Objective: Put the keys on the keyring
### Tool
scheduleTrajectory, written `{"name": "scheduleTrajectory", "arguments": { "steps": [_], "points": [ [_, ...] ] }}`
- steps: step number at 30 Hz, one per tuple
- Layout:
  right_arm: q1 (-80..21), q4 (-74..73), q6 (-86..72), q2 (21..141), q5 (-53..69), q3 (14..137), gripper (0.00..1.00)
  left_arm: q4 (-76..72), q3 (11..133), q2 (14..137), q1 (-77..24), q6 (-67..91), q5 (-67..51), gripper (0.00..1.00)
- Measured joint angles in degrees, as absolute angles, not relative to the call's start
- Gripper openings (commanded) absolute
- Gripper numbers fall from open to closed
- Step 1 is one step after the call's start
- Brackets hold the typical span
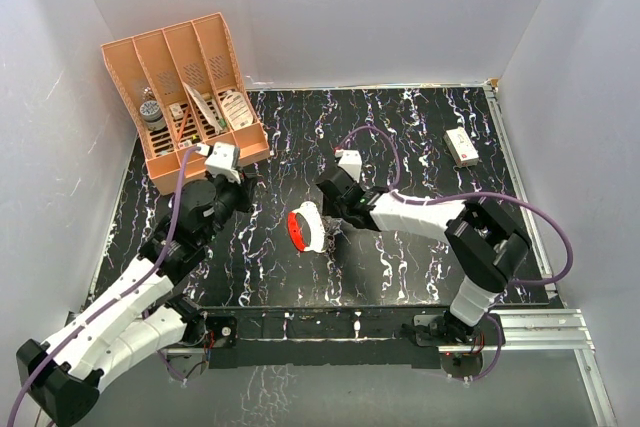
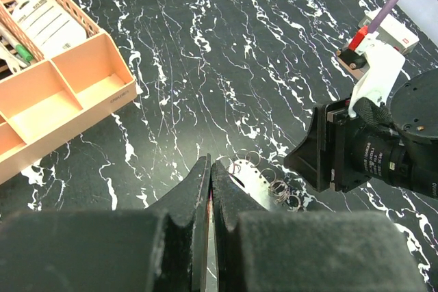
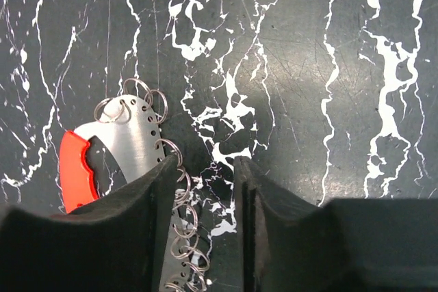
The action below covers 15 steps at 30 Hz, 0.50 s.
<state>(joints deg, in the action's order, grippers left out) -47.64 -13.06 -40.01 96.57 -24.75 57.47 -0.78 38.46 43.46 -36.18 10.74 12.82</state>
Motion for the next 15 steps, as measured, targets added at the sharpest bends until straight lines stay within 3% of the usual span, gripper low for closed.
{"name": "scheduleTrajectory", "arguments": {
  "steps": [3,6,15],
  "points": [
    [-47.66,-13.1,-37.87,96.4,-22.63,57.45,0.62,-1.41,38.24,44.75,-36.18,11.11,12.62,0.0],
    [-47.66,-12.29,-36.71,95.79,-19.84,56.34,0.68,-1.72,38.15,45.82,-36.18,11.14,12.6,0.0],
    [-47.88,-9.76,-37.06,86.74,-8.99,47.64,0.71,-1.72,38.15,47.92,-36.12,11.11,12.21,0.0]
  ]
}}
